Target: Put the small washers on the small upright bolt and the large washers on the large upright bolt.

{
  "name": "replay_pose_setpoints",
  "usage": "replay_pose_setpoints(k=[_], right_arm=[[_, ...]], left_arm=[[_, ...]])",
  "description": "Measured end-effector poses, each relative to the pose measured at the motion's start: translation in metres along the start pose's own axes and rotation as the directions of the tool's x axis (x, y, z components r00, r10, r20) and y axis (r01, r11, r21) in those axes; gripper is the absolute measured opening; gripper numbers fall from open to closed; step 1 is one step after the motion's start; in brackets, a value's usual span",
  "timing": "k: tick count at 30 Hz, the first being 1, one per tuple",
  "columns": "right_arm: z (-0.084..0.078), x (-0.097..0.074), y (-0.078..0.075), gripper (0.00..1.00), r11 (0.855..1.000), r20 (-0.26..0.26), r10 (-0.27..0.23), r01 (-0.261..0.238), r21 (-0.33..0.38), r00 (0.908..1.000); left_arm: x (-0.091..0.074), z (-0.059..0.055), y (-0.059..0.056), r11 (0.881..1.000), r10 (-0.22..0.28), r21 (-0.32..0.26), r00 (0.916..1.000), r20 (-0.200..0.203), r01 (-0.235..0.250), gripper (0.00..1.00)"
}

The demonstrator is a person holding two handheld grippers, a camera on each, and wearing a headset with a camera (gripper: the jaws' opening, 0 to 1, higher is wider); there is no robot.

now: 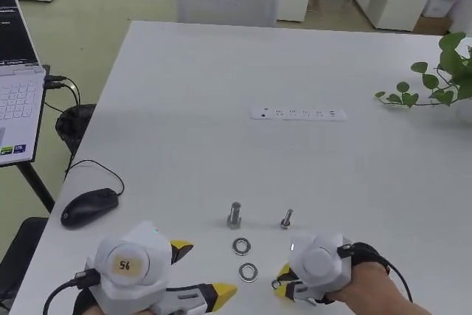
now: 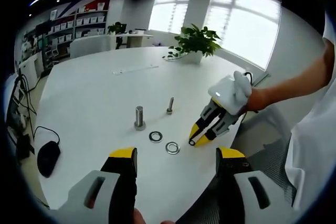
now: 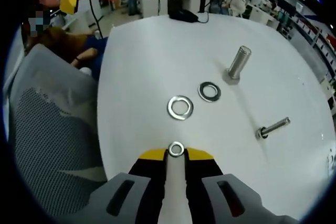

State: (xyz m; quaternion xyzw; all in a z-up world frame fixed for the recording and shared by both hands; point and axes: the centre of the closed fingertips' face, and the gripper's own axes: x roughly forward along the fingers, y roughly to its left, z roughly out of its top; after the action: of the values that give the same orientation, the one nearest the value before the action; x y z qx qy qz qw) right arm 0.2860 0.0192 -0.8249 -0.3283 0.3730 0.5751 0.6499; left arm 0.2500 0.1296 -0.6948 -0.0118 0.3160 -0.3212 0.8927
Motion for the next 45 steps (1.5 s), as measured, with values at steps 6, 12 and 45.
replay_pose_setpoints(k=[6, 12, 45], right_arm=[[-0.003, -0.003, 0.003, 0.14, 0.999, 0.016, -0.005, 0.005, 0.032, 0.9999], [-0.007, -0.007, -0.001, 0.14, 0.997, 0.030, -0.018, 0.016, 0.076, 0.9994], [0.030, -0.067, -0.103, 0.14, 0.951, 0.162, -0.237, 0.194, 0.241, 0.9578]], left_arm=[[-0.003, -0.002, 0.002, 1.000, 0.008, -0.004, 1.0000, -0.002, -0.008, 0.60], [-0.003, -0.003, 0.003, 1.000, 0.012, -0.010, 0.9999, -0.002, -0.012, 0.60], [0.001, 0.003, -0.001, 1.000, 0.000, 0.008, 1.0000, -0.006, 0.001, 0.60]])
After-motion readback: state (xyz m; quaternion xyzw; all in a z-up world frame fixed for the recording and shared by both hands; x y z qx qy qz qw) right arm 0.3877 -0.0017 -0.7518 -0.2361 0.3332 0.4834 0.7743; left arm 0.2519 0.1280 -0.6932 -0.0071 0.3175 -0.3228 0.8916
